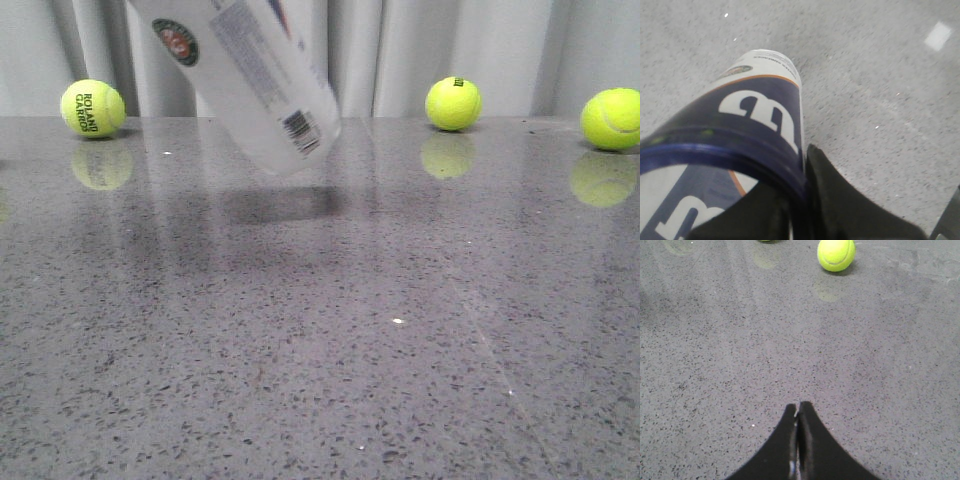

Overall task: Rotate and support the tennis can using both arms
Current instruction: 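Tilt the can upright with the left gripper, lowering its base to the table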

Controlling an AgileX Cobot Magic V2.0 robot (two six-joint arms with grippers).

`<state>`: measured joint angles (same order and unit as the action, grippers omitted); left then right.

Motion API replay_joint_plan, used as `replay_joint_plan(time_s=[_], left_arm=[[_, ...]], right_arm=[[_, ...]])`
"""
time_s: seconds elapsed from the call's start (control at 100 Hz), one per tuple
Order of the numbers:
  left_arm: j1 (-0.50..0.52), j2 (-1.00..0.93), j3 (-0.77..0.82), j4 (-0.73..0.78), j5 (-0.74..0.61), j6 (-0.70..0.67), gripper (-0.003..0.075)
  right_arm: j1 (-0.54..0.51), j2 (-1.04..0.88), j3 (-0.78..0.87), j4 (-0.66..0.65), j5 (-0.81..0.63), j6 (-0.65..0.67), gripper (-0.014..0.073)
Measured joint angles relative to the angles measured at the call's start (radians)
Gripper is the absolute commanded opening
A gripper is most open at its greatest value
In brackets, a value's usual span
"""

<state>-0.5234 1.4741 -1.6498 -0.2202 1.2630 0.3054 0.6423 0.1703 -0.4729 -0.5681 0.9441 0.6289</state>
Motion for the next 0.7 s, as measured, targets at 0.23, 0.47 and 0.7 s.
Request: replay_joint_plan(time_s=[0.23,0.47,0.7], left_arm=[[0.0,0.0,0.009,0.013,0.0,-0.002,-0.0019],[0.0,0.04,0.018,0.005,0.0,-0.002,0.0107],[0.0,0.046,-0.003,0.005,0.0,-0.002,0.0416]], right_arm=[[0.0,0.0,0.0,0.0,0.0,0.0,-0.0067],[0.0,0.0,0.0,0.0,0.0,0.0,-0.0067],[0.0,0.0,0.0,0.0,0.0,0.0,-0.0067]])
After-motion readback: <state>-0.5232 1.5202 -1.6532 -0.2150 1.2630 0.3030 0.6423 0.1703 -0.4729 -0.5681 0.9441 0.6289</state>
